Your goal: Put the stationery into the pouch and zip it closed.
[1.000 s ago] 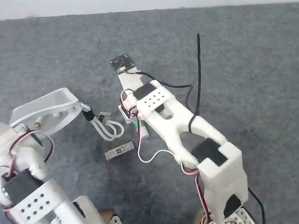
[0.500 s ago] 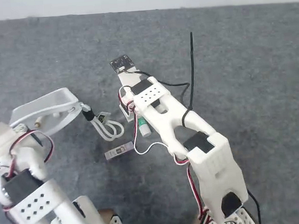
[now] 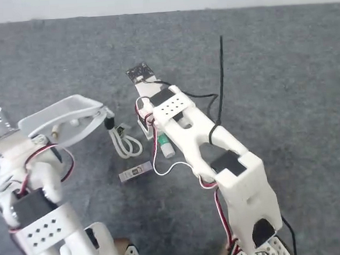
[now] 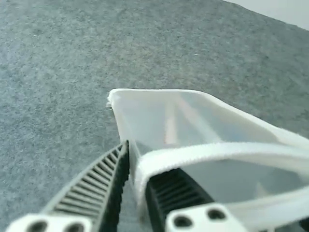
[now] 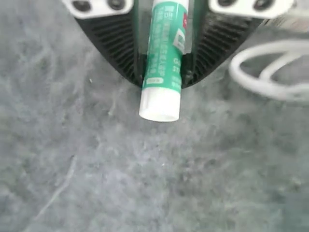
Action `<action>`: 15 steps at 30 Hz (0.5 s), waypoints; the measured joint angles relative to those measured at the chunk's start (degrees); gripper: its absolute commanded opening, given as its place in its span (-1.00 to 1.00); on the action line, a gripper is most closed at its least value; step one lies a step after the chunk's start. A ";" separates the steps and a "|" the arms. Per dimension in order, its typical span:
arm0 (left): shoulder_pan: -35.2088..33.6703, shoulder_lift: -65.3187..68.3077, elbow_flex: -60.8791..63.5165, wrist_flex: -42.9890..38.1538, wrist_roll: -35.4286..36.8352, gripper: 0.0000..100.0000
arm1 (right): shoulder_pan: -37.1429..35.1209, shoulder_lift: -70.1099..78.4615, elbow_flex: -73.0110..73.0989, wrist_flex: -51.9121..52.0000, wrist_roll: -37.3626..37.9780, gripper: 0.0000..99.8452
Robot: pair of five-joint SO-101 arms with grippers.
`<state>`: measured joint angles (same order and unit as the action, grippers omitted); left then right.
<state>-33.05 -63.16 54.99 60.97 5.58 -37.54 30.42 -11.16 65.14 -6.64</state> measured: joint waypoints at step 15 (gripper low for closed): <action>6.51 0.00 0.00 1.93 0.00 -0.97 | 1.85 -17.41 5.98 2.11 0.09 -0.99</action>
<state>-26.55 -63.16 54.99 62.90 5.58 -35.69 13.01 -5.19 67.25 -6.55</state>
